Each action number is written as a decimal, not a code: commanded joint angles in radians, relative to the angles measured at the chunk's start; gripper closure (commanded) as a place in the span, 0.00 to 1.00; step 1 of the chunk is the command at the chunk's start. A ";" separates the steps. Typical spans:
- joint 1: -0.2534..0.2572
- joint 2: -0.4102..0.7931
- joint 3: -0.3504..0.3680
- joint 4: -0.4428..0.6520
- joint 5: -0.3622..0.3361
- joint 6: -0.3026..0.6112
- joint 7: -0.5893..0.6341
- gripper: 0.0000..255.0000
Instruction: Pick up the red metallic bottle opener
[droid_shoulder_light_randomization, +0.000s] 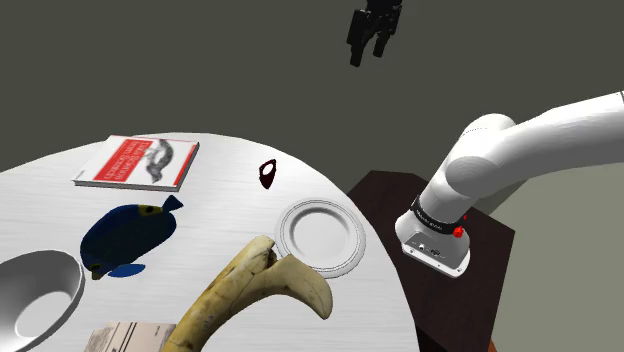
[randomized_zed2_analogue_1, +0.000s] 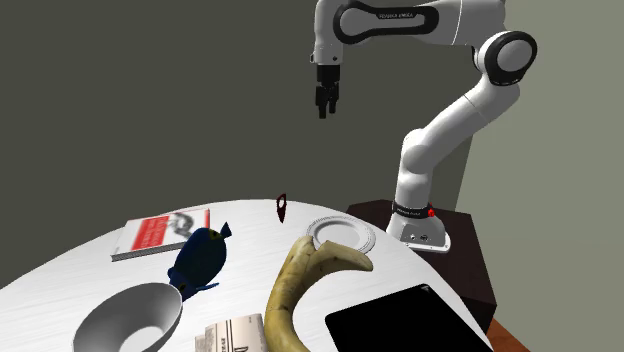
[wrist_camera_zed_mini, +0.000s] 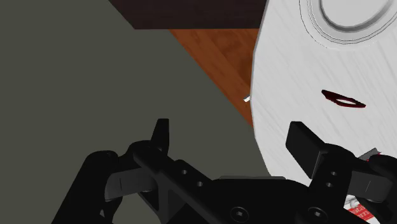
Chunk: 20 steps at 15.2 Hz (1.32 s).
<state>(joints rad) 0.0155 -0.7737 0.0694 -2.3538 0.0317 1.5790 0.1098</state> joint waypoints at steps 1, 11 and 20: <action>0.000 0.000 0.000 0.000 0.000 0.000 0.000 0.00; 0.086 0.115 0.154 -0.131 0.109 0.274 0.099 0.00; 0.143 0.328 0.308 -0.148 0.161 0.537 0.194 0.00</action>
<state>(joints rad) 0.1550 -0.4783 0.3602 -2.4991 0.1910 2.0764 0.2939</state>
